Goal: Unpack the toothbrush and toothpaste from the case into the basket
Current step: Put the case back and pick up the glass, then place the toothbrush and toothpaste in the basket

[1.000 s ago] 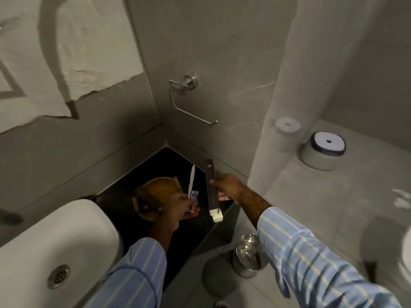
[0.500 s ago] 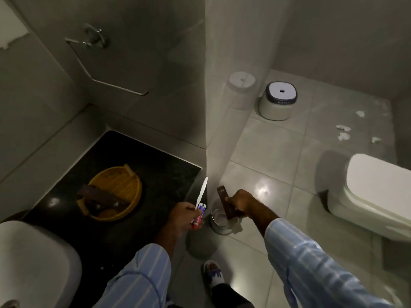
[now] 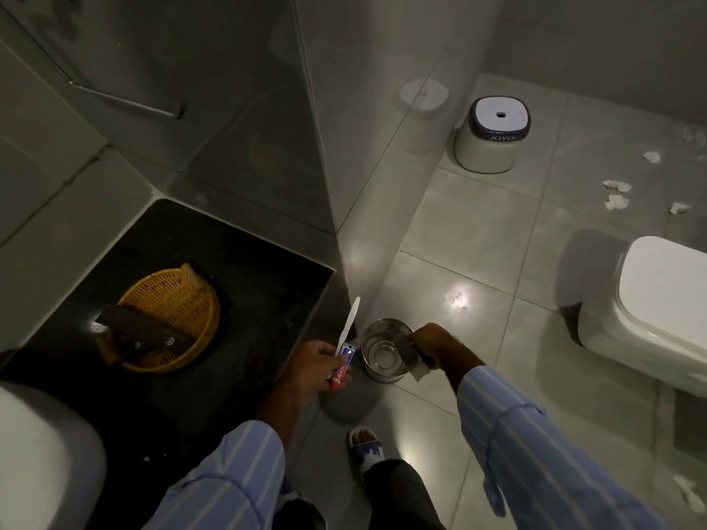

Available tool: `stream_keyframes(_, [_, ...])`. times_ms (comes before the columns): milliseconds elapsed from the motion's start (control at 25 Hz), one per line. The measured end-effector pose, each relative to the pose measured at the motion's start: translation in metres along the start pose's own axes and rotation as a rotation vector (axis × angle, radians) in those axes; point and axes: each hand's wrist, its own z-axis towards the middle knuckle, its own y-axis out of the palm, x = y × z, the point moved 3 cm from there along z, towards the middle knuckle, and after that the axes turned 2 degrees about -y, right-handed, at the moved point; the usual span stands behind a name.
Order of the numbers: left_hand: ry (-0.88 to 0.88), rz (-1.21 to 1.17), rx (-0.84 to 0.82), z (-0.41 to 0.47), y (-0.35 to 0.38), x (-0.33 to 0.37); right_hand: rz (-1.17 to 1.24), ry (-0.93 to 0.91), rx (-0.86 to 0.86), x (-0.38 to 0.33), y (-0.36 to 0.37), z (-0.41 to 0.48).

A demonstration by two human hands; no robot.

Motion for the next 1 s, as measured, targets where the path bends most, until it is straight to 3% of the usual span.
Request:
stream_keyframes(200, [0.004,0.052,0.040,-0.001,-0.009,0.002,-0.020,-0.046,-0.055,-0.010,-0.015,-0.011])
stream_keyframes(320, [0.073,0.144,0.090,-0.014,-0.015,0.018,-0.177,-0.364,0.102,-0.055,-0.029,-0.029])
stream_keyframes(400, [0.175,0.285,0.127,-0.030,-0.021,0.037,-0.234,-0.679,0.068,-0.097,-0.033,-0.061])
stream_keyframes(520, [0.318,0.571,0.153,-0.059,-0.034,0.070,-0.624,-0.957,-0.114,-0.148,-0.021,-0.108])
stream_keyframes(640, [0.409,0.715,0.190,-0.086,-0.056,0.099,-1.004,-1.038,-0.144,-0.182,-0.002,-0.136])
stream_keyframes(1000, [0.379,0.539,0.316,-0.129,-0.171,0.128,-0.847,-1.208,-0.094,-0.274,0.035,-0.147])
